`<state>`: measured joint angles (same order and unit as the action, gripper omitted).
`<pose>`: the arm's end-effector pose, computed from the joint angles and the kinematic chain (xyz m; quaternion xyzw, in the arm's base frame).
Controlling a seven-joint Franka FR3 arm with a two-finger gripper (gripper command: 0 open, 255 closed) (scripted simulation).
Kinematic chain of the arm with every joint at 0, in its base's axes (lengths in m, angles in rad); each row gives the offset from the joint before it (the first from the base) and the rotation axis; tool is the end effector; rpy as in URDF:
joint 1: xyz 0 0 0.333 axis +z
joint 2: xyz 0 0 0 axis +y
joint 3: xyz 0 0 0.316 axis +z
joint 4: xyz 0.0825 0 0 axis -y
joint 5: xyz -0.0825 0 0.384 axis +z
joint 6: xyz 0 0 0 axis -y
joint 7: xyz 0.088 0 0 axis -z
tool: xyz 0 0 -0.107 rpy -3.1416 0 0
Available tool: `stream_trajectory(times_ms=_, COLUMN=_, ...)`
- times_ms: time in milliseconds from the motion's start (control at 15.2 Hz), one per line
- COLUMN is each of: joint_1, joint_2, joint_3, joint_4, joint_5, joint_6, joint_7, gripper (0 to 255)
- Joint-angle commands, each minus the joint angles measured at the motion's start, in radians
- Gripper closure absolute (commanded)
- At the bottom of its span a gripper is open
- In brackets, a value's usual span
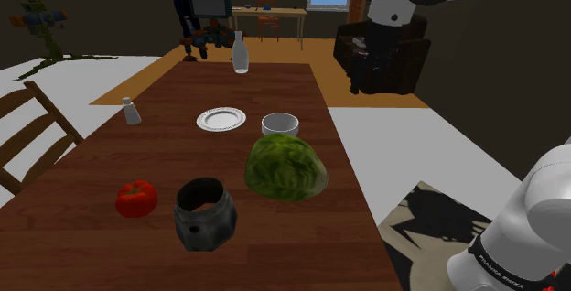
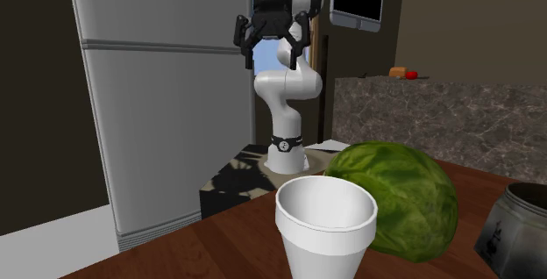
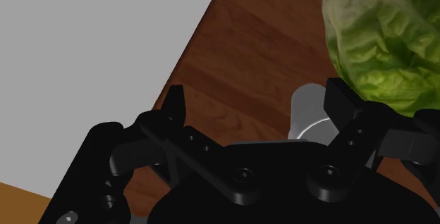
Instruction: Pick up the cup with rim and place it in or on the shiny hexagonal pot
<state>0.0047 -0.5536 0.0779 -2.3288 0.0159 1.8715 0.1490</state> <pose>0.3933 0.0381 0.5492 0.9980 -0.0400 0.0486 0.0075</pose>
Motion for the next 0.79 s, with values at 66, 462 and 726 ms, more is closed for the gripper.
stream_trajectory(times_ms=66, joint_1=0.003, joint_2=0.118, joint_3=0.008, joint_4=0.036, joint_5=0.012, joint_6=0.076, joint_7=0.008, gripper=0)
stream_trajectory(times_ms=462, joint_1=0.009, joint_2=0.346, joint_3=0.019, joint_4=0.136, joint_5=0.030, joint_6=0.190, joint_7=0.017, gripper=0)
stream_trajectory(times_ms=726, joint_1=0.013, joint_2=0.501, joint_3=0.026, joint_4=0.228, joint_5=0.039, joint_6=0.244, joint_7=0.022, gripper=0)
